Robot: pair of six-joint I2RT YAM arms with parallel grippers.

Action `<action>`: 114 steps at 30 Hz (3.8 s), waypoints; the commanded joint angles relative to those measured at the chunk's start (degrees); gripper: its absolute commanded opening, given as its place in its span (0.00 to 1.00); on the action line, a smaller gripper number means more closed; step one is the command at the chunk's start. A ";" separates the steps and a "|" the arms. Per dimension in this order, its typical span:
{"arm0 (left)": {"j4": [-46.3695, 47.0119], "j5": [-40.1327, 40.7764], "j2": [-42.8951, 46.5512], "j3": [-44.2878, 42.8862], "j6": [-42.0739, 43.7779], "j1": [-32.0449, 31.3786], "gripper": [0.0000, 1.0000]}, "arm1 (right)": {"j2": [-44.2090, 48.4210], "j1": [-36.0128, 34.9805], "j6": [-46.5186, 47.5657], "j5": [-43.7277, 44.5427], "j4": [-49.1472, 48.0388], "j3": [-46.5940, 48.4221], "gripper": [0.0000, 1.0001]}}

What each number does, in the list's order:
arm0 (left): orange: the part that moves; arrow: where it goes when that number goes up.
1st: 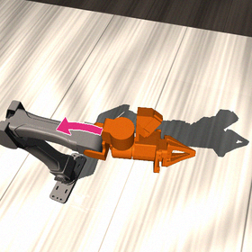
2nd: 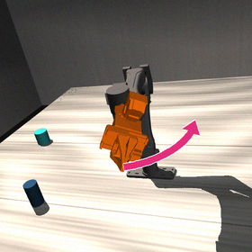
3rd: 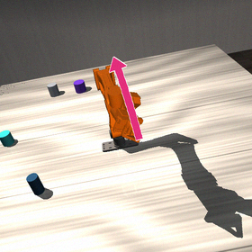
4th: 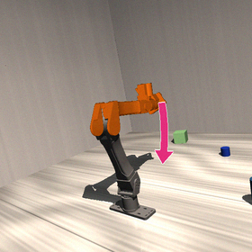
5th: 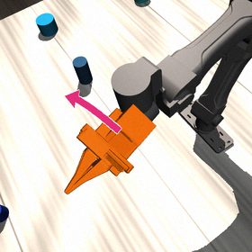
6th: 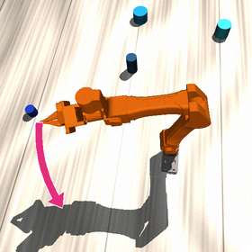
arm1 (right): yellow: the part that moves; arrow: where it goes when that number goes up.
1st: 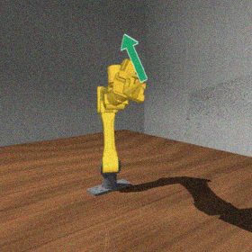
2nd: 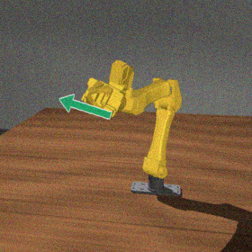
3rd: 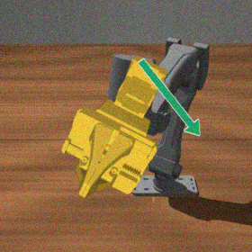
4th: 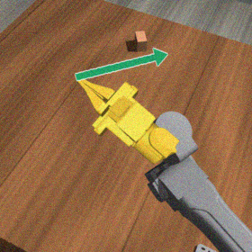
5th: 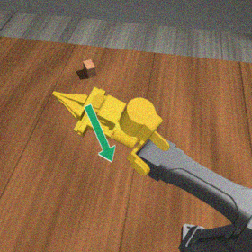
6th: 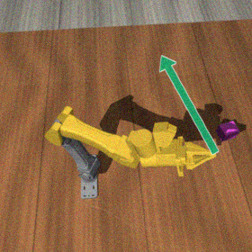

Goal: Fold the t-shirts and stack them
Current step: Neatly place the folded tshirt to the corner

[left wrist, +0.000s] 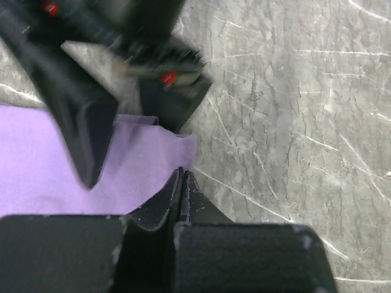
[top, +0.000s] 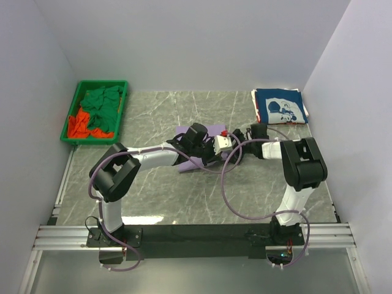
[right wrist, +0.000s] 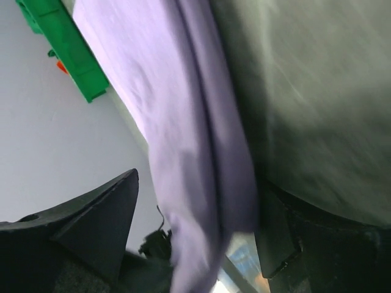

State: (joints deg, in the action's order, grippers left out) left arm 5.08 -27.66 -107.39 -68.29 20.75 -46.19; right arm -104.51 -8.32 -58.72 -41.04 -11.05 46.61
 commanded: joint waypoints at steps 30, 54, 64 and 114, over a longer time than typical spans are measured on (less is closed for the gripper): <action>2.30 -3.01 0.35 -4.83 -3.26 2.07 0.01 | -11.68 -4.95 -3.78 16.16 -5.21 13.42 0.47; -15.89 3.84 16.07 -4.66 -17.32 20.88 1.00 | -15.11 1.11 55.54 31.37 39.17 56.56 0.00; -16.51 6.92 18.45 -1.41 -17.06 22.38 0.99 | -19.06 6.73 65.31 34.44 41.55 68.34 0.00; -18.26 7.27 11.33 -6.50 -16.18 23.78 0.99 | -18.36 12.80 69.88 34.97 41.02 90.85 0.00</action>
State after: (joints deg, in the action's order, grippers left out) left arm -14.48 -18.92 -95.15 -72.27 5.10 -22.57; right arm -128.84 3.64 11.60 -5.50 31.77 133.29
